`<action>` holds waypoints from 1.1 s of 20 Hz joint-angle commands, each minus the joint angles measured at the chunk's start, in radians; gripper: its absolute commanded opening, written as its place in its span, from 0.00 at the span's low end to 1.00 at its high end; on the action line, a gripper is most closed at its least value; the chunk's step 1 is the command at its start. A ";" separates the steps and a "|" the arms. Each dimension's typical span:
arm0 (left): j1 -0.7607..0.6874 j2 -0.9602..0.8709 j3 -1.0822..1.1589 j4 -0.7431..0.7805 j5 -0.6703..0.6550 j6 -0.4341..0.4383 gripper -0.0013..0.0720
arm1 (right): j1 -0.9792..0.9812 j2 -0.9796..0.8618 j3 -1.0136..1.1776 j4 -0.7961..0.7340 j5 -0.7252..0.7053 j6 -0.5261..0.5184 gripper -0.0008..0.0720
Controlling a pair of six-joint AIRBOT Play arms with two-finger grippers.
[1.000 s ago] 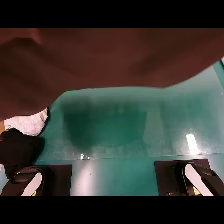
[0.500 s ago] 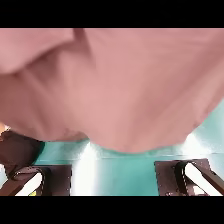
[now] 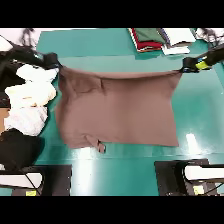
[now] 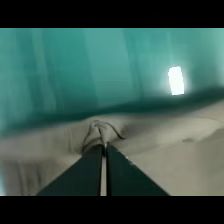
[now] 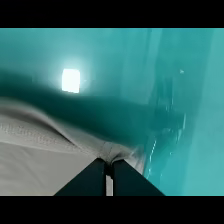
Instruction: Fold the shirts.
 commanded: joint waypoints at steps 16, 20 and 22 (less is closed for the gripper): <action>0.001 -0.105 -0.225 0.144 -0.087 -0.035 0.69 | 0.029 -0.081 -0.162 -0.032 -0.006 0.003 0.49; 0.002 0.008 -0.226 0.256 -0.162 -0.126 0.82 | 0.028 0.010 -0.161 -0.034 0.043 0.002 0.58; 0.002 0.156 -0.339 0.311 -0.162 -0.163 0.82 | 0.028 0.092 -0.161 -0.032 0.074 0.002 0.58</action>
